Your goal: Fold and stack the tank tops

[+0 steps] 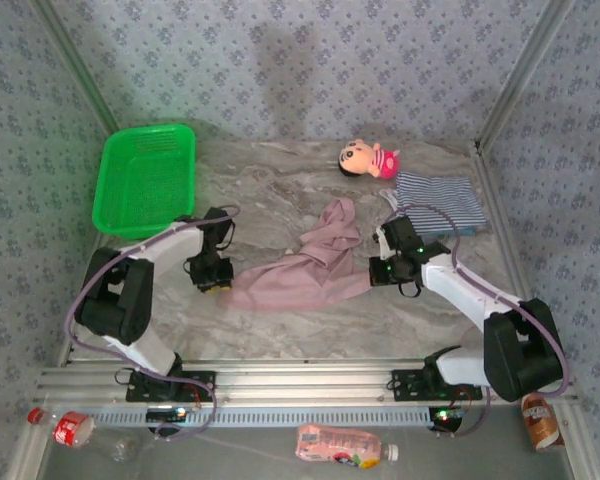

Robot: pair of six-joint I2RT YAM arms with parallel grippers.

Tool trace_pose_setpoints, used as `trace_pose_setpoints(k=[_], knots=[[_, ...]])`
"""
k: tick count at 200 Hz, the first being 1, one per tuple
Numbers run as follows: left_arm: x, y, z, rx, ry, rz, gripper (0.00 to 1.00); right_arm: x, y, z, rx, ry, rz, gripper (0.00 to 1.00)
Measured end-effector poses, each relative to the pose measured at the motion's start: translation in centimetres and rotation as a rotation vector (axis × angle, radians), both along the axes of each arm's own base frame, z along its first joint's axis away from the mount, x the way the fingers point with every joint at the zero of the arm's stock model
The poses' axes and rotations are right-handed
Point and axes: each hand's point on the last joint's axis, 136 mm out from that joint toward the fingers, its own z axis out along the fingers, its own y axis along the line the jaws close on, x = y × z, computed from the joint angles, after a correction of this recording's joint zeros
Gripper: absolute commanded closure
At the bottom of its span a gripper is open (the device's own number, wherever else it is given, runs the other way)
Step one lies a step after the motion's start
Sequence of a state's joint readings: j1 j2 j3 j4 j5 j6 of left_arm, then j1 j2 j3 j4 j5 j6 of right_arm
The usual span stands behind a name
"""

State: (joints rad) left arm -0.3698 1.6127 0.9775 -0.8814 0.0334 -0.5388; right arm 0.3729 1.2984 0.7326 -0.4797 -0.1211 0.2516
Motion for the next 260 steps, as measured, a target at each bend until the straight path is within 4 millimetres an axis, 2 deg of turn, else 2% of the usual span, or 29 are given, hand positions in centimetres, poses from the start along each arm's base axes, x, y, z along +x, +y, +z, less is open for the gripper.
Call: trace_pose_setpoints(k=[30, 49, 65, 86, 126, 154, 198, 235, 260], knots=[[-1.0, -1.0, 2.2, -0.015, -0.045, -0.022, 0.61, 0.5, 0.3, 0.1, 0.016, -0.015, -0.003, 1.0], [-1.7, -2.1, 2.7, -0.025, -0.056, -0.047, 0.6, 0.6, 0.4, 0.1, 0.019, -0.02, -0.004, 1.0], [-2.7, -2.3, 2.0, -0.013, -0.031, -0.06, 0.61, 0.7, 0.4, 0.1, 0.019, -0.022, -0.004, 1.0], [-3.9, -1.5, 0.6, 0.024, 0.021, -0.053, 0.61, 0.7, 0.4, 0.1, 0.02, -0.023, -0.006, 1.0], [-4.2, -1.2, -1.4, 0.059, 0.067, -0.055, 0.63, 0.1, 0.2, -0.6, 0.017, -0.002, -0.016, 1.0], [-3.9, -1.3, -1.9, 0.06, 0.07, -0.066, 0.69, 0.0, 0.1, -0.8, 0.016, 0.002, -0.017, 1.0], [-3.3, -1.6, -1.9, 0.066, 0.075, -0.102, 0.82, 0.0, 0.1, -0.8, 0.017, 0.002, -0.018, 1.0], [-2.9, -1.4, -1.6, 0.082, 0.07, -0.106, 0.89, 0.0, 0.1, -0.8, 0.018, 0.003, -0.02, 1.0], [-2.7, -0.9, -0.9, 0.094, 0.064, -0.103, 0.97, 0.0, 0.1, -0.8, 0.018, 0.003, -0.02, 1.0]])
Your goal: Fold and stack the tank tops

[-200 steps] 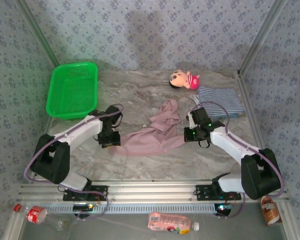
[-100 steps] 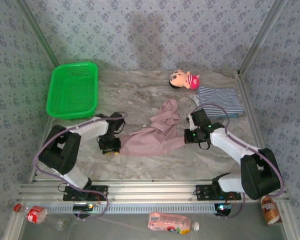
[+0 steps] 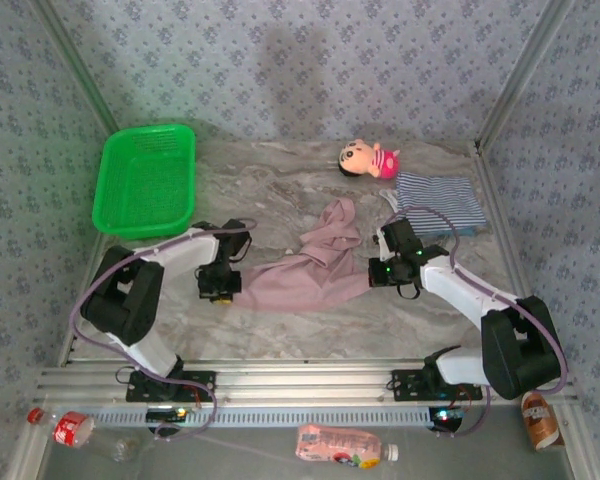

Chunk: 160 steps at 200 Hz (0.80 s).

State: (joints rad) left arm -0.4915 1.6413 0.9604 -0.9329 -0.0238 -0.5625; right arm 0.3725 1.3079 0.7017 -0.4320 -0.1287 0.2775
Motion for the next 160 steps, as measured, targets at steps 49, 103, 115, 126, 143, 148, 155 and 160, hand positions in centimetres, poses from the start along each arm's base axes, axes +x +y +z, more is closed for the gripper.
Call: trace_pose_setpoints(k=[49, 103, 115, 126, 143, 148, 155, 160], knots=[[1.2, 0.3, 4.2, -0.04, -0.093, 0.032, 1.0, 0.0, 0.0, 0.5, 0.019, -0.014, -0.005, 1.0], [3.7, -0.1, 12.1, -0.214, -0.301, 0.163, 1.0, 1.3, -0.3, 5.8, 0.097, -0.208, -0.029, 1.0], [4.5, -0.6, 14.6, -0.267, -0.359, 0.188, 1.0, 1.7, -0.5, 7.9, 0.12, -0.272, -0.038, 1.0], [5.4, -1.2, 17.0, -0.316, -0.415, 0.206, 1.0, 2.3, -0.8, 10.1, 0.138, -0.334, -0.044, 1.0], [6.8, -2.0, 21.0, -0.387, -0.503, 0.224, 1.0, 3.4, -1.2, 14.7, 0.165, -0.457, -0.052, 1.0], [7.3, -2.1, 22.3, -0.404, -0.532, 0.227, 1.0, 3.7, -1.3, 16.2, 0.173, -0.494, -0.053, 1.0], [7.9, -2.3, 24.2, -0.43, -0.579, 0.231, 1.0, 4.1, -1.4, 18.6, 0.181, -0.555, -0.051, 1.0], [8.2, -2.4, 25.5, -0.447, -0.608, 0.235, 1.0, 4.3, -1.5, 20.0, 0.186, -0.59, -0.05, 1.0]])
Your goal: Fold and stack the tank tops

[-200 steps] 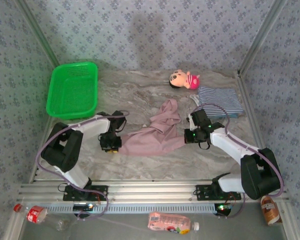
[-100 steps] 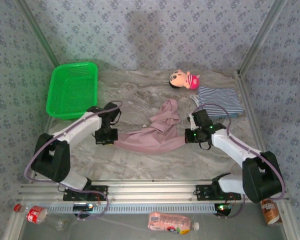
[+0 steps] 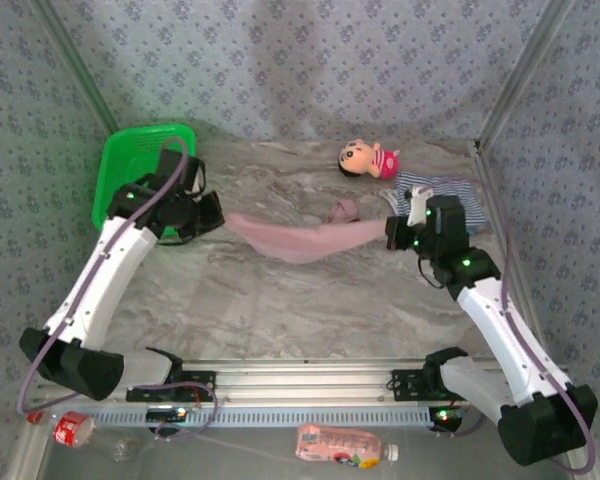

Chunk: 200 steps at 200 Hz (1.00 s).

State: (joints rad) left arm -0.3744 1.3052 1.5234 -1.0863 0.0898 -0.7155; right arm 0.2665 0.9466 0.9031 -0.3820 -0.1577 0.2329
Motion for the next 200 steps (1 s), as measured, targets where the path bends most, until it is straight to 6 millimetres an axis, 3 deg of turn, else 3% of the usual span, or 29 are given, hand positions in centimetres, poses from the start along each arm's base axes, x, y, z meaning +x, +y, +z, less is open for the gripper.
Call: trace_pose_setpoints(k=[30, 62, 79, 94, 110, 131, 148, 177, 200], knots=[[1.6, 0.3, 8.7, -0.083, -0.22, 0.039, 1.0, 0.4, -0.7, 10.0, 0.001, -0.262, 0.003, 1.0], [2.5, 1.5, 17.6, -0.118, -0.456, 0.094, 1.0, -0.5, -1.5, 19.3, -0.016, -0.496, 0.0, 1.0], [2.2, 2.6, 21.2, -0.112, -0.561, 0.13, 1.0, -0.9, -1.6, 23.4, -0.023, -0.599, 0.003, 1.0], [2.0, 3.7, 23.1, -0.098, -0.621, 0.167, 1.0, -0.8, -1.6, 25.7, -0.03, -0.658, 0.007, 1.0], [2.4, 4.5, 23.6, -0.076, -0.644, 0.2, 1.0, 0.1, -1.3, 26.8, -0.034, -0.693, 0.012, 1.0], [4.5, 4.9, 22.8, -0.031, -0.63, 0.222, 1.0, 2.4, -0.6, 26.5, -0.041, -0.696, 0.026, 1.0], [7.7, 4.9, 21.4, 0.015, -0.599, 0.231, 1.0, 5.3, 0.2, 25.9, -0.039, -0.691, 0.044, 1.0], [14.2, 5.1, 18.5, 0.083, -0.551, 0.246, 1.0, 12.0, 1.8, 23.1, -0.042, -0.645, 0.066, 1.0], [18.4, 5.4, 17.6, 0.107, -0.561, 0.259, 1.0, 16.7, 3.0, 22.1, -0.034, -0.646, 0.081, 1.0]])
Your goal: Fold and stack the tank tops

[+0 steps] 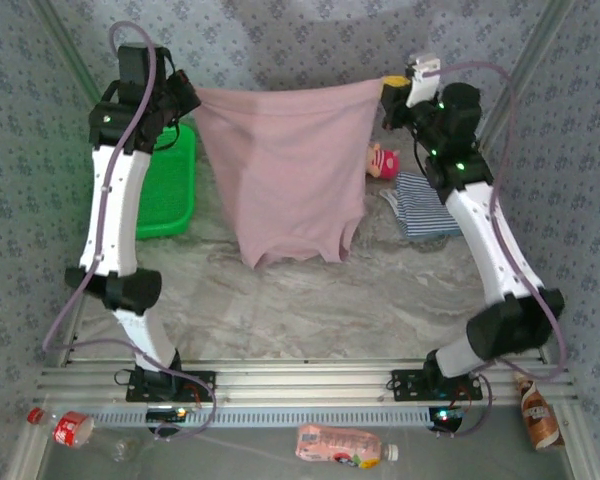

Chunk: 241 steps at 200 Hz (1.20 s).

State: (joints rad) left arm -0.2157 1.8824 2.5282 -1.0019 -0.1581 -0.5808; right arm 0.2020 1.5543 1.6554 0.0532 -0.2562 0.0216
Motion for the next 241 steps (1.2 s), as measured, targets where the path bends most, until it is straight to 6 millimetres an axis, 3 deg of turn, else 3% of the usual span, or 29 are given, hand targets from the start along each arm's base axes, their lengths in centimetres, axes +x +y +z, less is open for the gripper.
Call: trace_pose_setpoints(k=[24, 48, 86, 108, 131, 152, 168, 186, 194, 213, 241], knots=[[3.1, 0.5, 1.6, 0.001, -0.085, 0.011, 1.0, 3.3, 1.0, 0.7, 0.029, -0.038, 0.023, 1.0], [4.2, 1.6, 3.7, -0.003, -0.174, 0.027, 1.0, 4.9, 1.8, 2.9, 0.058, -0.099, 0.053, 1.0], [3.9, 3.2, 5.6, -0.003, -0.232, 0.033, 1.0, 4.1, 2.5, 5.8, 0.078, -0.159, 0.109, 1.0], [3.2, 3.4, 4.2, 0.004, -0.166, 0.018, 1.0, 3.0, 2.9, 4.2, 0.073, -0.112, 0.14, 1.0], [1.0, 3.0, 0.8, 0.024, -0.002, -0.009, 1.0, 0.9, 3.4, -1.1, 0.058, 0.041, 0.176, 1.0], [-2.7, 1.4, -4.9, 0.049, 0.195, -0.052, 1.0, -2.2, 3.5, -8.7, 0.041, 0.247, 0.191, 1.0], [-7.7, 0.6, -11.6, 0.03, 0.345, -0.071, 1.0, -5.2, 3.4, -14.9, 0.035, 0.408, 0.196, 1.0], [-14.5, 1.6, -19.7, 0.004, 0.536, -0.033, 1.0, -8.8, 3.5, -22.0, 0.025, 0.606, 0.203, 1.0], [-16.9, 2.1, -22.4, -0.013, 0.592, -0.005, 1.0, -10.4, 3.6, -24.9, 0.02, 0.693, 0.205, 1.0], [-22.0, 2.8, -28.0, -0.045, 0.695, 0.054, 1.0, -14.5, 4.2, -30.7, -0.001, 0.871, 0.222, 1.0], [-28.0, 3.5, -34.3, -0.105, 0.809, 0.134, 1.0, -20.6, 3.9, -37.9, -0.03, 1.116, 0.201, 1.0]])
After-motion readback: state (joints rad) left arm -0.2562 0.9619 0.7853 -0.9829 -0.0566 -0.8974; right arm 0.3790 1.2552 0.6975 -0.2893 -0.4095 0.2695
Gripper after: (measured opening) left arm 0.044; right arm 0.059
